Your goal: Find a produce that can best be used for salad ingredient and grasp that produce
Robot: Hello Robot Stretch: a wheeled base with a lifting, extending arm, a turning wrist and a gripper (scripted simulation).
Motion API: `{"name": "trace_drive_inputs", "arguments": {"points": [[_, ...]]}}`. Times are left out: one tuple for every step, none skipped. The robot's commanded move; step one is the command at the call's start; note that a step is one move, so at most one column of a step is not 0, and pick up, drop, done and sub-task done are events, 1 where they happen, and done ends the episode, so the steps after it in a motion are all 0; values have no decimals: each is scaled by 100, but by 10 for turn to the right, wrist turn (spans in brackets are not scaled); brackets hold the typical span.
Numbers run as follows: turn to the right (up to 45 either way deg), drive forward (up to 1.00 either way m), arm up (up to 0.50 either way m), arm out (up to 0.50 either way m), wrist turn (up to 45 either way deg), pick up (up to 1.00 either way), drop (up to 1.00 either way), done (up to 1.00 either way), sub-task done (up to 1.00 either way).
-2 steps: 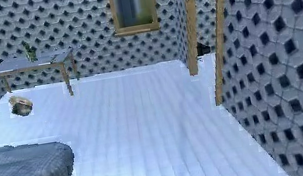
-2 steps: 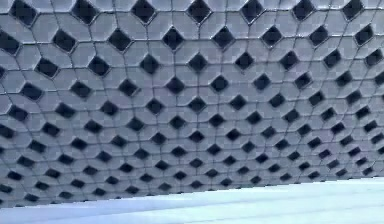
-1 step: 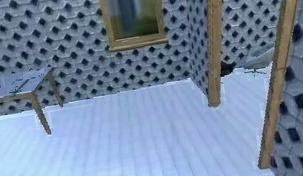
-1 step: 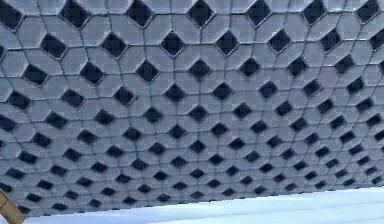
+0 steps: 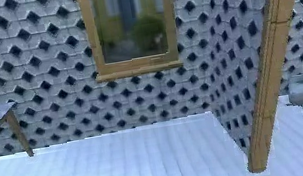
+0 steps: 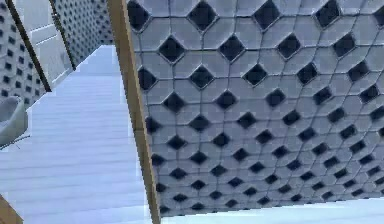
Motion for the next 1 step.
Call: {"name": "trace_drive_inputs", "arguments": {"points": [[-90, 0, 0, 0, 0, 0, 0, 0, 0]]}}
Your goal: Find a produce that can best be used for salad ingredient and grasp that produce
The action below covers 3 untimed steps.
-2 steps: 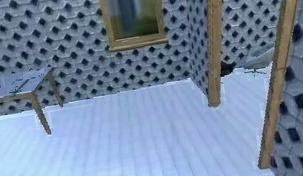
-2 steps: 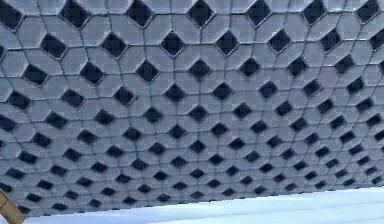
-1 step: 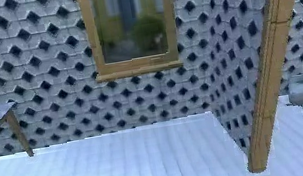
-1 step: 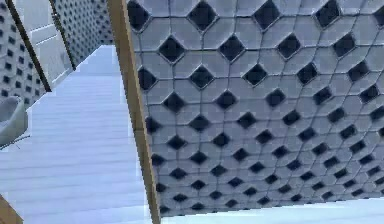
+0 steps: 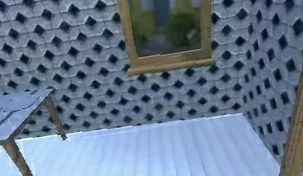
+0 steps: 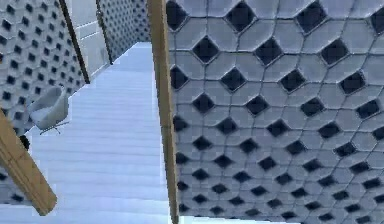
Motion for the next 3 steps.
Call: {"name": "trace_drive_inputs", "arguments": {"points": [[0, 30, 0, 0, 0, 0, 0, 0, 0], [450, 0, 0, 0, 0, 0, 0, 0, 0], [360, 0, 0, 0, 0, 0, 0, 0, 0]]}}
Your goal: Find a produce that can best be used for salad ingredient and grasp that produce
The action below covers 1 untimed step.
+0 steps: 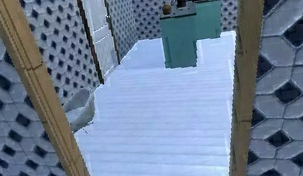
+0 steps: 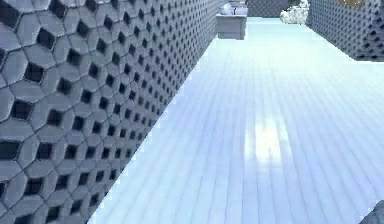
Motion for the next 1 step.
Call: {"name": "trace_drive_inputs", "arguments": {"points": [[30, 0, 0, 0, 0, 0, 0, 0, 0]]}}
